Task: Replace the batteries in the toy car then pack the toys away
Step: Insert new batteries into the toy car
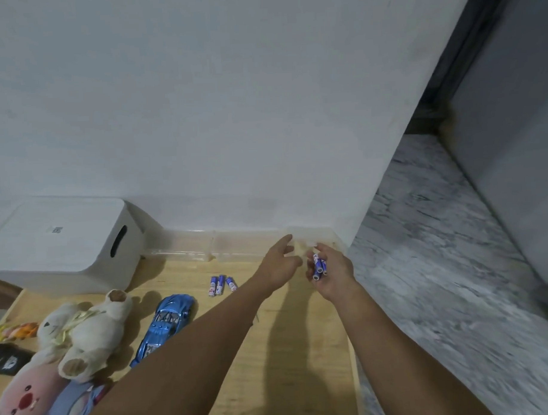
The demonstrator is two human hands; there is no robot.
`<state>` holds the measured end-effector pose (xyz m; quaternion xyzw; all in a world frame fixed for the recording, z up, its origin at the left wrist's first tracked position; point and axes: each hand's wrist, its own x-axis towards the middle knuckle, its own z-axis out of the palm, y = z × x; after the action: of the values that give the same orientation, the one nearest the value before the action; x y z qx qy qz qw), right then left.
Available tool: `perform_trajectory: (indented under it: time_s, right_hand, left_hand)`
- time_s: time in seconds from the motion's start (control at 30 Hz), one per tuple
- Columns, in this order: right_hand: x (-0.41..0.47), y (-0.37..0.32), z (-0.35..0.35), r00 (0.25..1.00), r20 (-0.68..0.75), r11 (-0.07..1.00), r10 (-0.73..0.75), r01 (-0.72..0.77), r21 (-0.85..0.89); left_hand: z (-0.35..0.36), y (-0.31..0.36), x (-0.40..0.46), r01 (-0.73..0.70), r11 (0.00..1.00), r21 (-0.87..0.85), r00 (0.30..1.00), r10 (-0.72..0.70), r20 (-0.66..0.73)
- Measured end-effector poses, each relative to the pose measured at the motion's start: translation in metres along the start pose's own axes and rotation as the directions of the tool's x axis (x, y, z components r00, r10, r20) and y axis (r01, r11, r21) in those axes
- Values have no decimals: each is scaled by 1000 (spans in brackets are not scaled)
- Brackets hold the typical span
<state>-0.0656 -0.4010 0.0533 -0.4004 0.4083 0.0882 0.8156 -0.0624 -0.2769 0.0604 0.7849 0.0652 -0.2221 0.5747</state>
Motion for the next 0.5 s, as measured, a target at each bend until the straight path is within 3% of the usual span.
perform_trajectory:
  time_s: [0.23,0.5]
  right_hand:
    - [23,-15,1,1000,20,991,-15,12,133]
    - [29,-22,4,1000,2,978,-10,9,207]
  left_hand:
    - [0,18,15,-24,997,-74,1000,24,-10]
    - [-3,10,28,-108,981,163,993,113,-20]
